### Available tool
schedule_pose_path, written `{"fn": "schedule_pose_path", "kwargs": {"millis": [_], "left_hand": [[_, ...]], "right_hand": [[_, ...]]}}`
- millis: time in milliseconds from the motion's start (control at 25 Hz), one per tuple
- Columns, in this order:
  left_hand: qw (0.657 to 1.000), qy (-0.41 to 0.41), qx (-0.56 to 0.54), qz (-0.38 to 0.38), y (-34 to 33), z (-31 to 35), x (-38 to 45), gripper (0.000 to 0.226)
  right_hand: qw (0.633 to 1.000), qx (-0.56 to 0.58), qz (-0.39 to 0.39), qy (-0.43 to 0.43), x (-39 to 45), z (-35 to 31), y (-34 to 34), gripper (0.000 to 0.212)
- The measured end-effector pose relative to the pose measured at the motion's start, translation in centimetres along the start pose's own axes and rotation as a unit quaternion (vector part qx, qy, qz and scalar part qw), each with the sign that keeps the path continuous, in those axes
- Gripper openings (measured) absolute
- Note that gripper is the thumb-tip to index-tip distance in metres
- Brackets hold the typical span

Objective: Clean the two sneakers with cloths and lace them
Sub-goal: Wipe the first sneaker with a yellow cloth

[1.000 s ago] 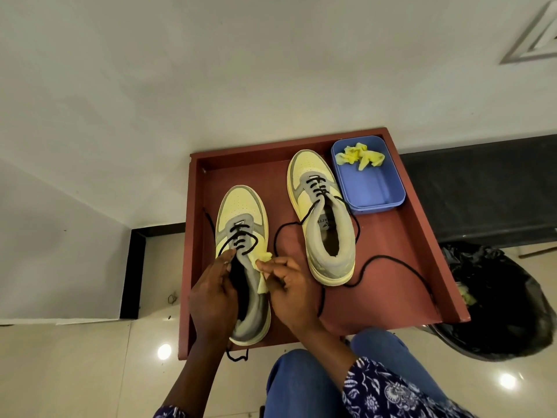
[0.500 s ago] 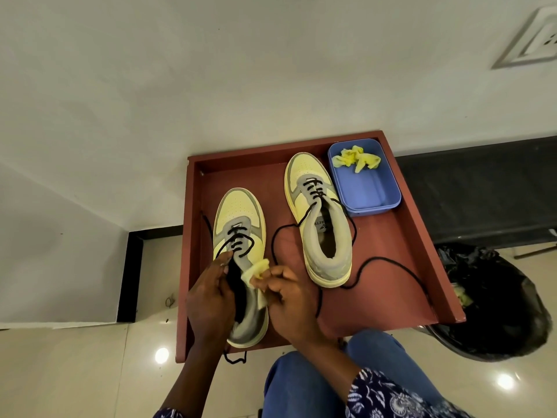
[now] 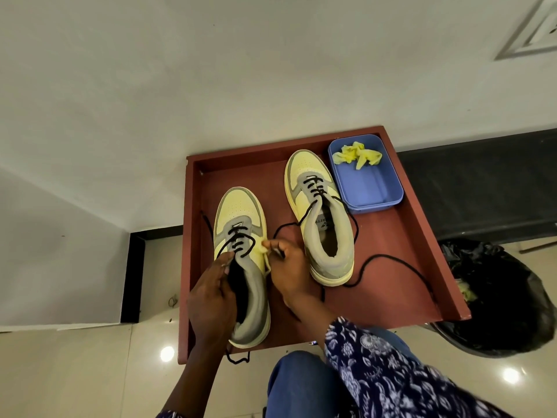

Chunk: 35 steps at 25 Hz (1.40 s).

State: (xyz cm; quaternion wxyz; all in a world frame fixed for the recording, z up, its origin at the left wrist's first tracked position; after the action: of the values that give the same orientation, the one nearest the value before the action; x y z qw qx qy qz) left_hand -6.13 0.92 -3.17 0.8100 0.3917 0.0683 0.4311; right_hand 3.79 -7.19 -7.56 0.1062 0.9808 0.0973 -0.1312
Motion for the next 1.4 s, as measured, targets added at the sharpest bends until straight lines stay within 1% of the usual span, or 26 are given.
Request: {"fn": "schedule_pose_path", "kwargs": {"millis": [160, 280, 400, 520, 600, 720, 800, 880, 1040, 1080, 1240, 1400], "left_hand": [[1.0, -0.003, 0.004, 0.002, 0.0, 0.0, 0.0, 0.04], [1.0, -0.003, 0.005, 0.006, 0.0, 0.1, 0.0, 0.04], [1.0, 0.0, -0.001, 0.008, -0.1, 0.1, -0.1, 0.04], [1.0, -0.004, -0.006, 0.01, -0.1, 0.1, -0.1, 0.039], [1.0, -0.005, -0.007, 0.007, -0.1, 0.0, 0.0, 0.039], [1.0, -0.005, -0.004, 0.007, 0.0, 0.1, -0.1, 0.038], [1.0, -0.003, -0.005, 0.007, 0.0, 0.1, -0.1, 0.037], [1.0, -0.002, -0.007, 0.007, 0.0, 0.1, -0.1, 0.037], [1.0, -0.009, -0.003, 0.004, 0.0, 0.1, -0.1, 0.037], [1.0, -0.008, -0.002, 0.002, 0.0, 0.1, -0.1, 0.037], [1.0, 0.005, -0.006, -0.006, -0.1, -0.1, -0.1, 0.036], [1.0, 0.001, -0.011, -0.002, -0.1, -0.2, -0.1, 0.036]], "right_hand": [[0.999, -0.018, 0.026, -0.025, 2.9, -1.1, -1.3, 0.025], [0.996, -0.073, 0.043, -0.008, 4.2, -1.8, -1.8, 0.028], [0.991, -0.131, 0.031, 0.018, 4.4, -2.1, -2.0, 0.032], [0.992, -0.128, 0.016, -0.008, 3.7, -1.7, -1.7, 0.028], [0.993, -0.115, -0.005, -0.037, 3.1, -1.4, -1.4, 0.026], [0.991, -0.101, -0.059, -0.063, 1.7, -0.9, -0.9, 0.025], [0.987, -0.113, -0.088, -0.078, 0.4, -0.5, -0.3, 0.031], [0.981, -0.141, -0.102, -0.085, -1.3, 0.3, 0.4, 0.032], [0.977, -0.151, -0.128, -0.084, -4.0, 1.8, 1.2, 0.021], [0.975, -0.15, -0.138, -0.085, -4.4, 1.9, 1.4, 0.021], [0.966, -0.148, -0.18, -0.109, -6.0, 1.4, 2.3, 0.035], [0.953, -0.177, -0.212, -0.122, -7.6, 1.7, 2.9, 0.032]]}}
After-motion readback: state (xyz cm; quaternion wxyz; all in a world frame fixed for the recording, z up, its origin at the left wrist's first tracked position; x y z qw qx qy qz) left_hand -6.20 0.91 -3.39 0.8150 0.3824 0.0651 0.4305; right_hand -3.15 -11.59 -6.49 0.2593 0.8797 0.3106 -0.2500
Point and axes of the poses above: each hand's wrist, its own x-axis towards the middle knuckle, its own y-axis out of the back of the hand, z = x × y, the point moved 1 cm from there along x, towards the middle knuckle, and after that the axes turned 7 degrees about z, right-handed, at the moved point
